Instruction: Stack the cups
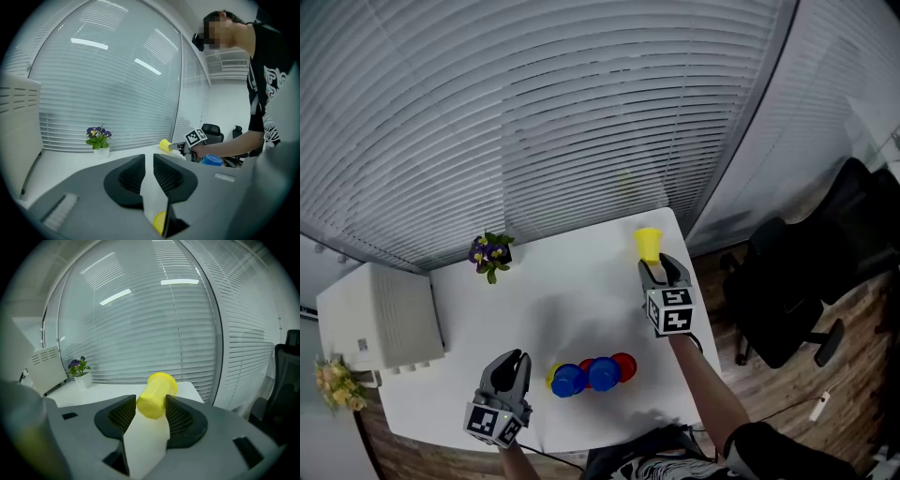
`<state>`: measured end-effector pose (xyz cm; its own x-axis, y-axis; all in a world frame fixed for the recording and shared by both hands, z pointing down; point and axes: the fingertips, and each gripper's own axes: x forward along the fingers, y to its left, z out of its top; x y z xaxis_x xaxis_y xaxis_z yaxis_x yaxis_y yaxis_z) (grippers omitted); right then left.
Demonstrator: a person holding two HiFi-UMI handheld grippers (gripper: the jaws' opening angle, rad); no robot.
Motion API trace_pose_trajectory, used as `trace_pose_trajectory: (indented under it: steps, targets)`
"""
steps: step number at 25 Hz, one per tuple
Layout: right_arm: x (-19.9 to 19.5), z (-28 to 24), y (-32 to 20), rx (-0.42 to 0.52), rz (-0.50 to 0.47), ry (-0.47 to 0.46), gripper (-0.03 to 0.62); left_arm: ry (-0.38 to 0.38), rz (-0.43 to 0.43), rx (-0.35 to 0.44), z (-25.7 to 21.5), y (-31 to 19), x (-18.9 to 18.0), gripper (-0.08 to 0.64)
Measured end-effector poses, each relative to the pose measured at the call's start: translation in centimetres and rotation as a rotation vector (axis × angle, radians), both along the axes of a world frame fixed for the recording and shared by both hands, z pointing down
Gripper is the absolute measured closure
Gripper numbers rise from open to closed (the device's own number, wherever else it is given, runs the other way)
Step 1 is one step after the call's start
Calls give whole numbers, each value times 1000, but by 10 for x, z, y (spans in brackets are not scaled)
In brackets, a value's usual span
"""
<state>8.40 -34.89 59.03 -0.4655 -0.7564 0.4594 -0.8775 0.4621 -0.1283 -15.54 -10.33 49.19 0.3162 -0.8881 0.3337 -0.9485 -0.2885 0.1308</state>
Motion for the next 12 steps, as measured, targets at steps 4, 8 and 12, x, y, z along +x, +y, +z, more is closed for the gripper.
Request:
trace_pose_trajectory:
  steps: [4, 8, 12]
  targets:
    - [3, -11, 19, 2, -16, -8, 396, -3, -2, 25, -14, 8, 2, 505]
    - [2, -27, 40, 17, -56, -18, 397, -7, -2, 53, -27, 16, 5, 505]
    - [3, -44, 62, 24, -85, -41, 397, -14, 0, 81, -42, 21, 10, 505]
